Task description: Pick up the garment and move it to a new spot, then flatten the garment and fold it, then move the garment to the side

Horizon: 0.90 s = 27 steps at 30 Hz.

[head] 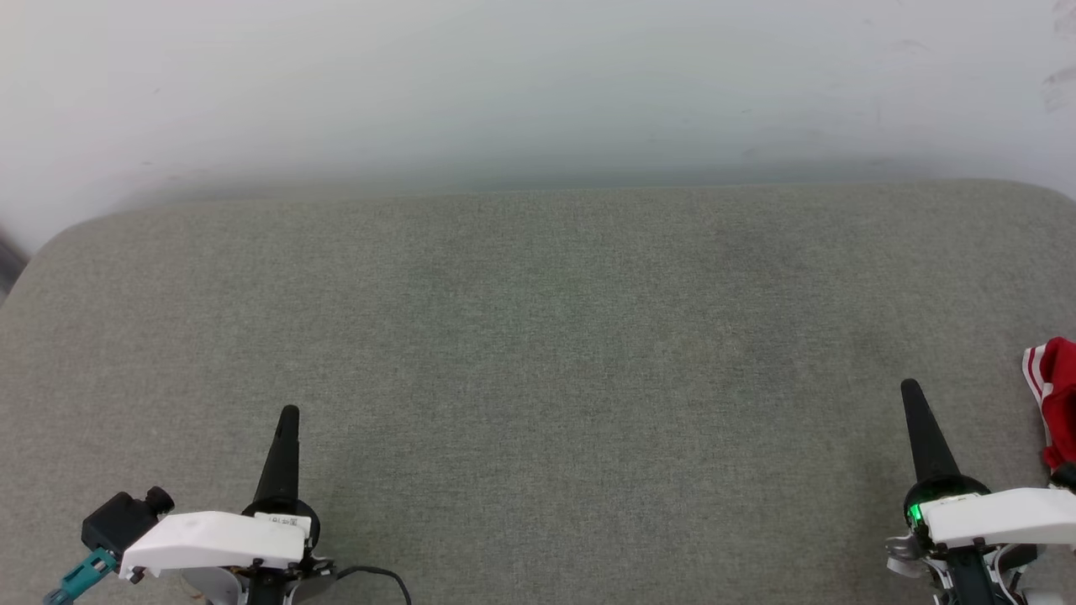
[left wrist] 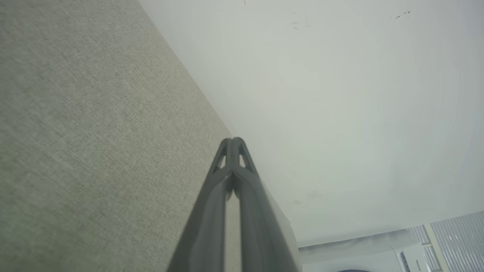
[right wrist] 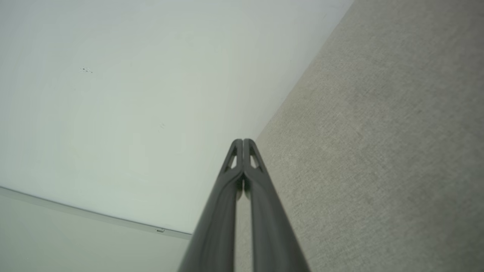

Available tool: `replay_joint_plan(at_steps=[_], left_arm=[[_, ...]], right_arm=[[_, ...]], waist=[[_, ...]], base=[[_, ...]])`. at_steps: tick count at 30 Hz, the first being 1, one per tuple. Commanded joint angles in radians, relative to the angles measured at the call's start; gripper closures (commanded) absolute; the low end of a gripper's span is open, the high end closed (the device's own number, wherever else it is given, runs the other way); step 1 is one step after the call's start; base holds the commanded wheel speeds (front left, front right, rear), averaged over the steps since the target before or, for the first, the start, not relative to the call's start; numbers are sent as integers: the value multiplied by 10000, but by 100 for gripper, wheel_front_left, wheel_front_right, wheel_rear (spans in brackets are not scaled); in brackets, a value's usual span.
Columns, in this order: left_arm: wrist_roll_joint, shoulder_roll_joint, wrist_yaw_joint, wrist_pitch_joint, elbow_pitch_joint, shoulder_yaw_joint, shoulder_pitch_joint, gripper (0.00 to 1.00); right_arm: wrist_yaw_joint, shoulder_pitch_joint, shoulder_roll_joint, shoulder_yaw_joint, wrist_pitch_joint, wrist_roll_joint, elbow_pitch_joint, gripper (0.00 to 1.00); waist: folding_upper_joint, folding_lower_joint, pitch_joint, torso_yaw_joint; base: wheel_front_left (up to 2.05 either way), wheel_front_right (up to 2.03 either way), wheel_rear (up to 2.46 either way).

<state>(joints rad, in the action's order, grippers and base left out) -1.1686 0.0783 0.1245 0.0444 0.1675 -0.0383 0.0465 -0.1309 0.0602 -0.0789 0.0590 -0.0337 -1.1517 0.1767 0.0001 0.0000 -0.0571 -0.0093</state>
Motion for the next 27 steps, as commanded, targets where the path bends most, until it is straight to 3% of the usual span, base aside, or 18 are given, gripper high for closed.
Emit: replay_joint_plan(at_steps=[1,27], left_arm=[[-258,34,49,-69,-14,-41,223,100],[-2494,5,58,-691,380,-227,447,100]], right_arm=[[1,208,-62,33,71,-285,-16,100],[2,352,8,140,662,-2575,332,100]], waist=[[-1,0,14,3],[-1,0,244,42]], base=[[0,0,0],[0,0,0]])
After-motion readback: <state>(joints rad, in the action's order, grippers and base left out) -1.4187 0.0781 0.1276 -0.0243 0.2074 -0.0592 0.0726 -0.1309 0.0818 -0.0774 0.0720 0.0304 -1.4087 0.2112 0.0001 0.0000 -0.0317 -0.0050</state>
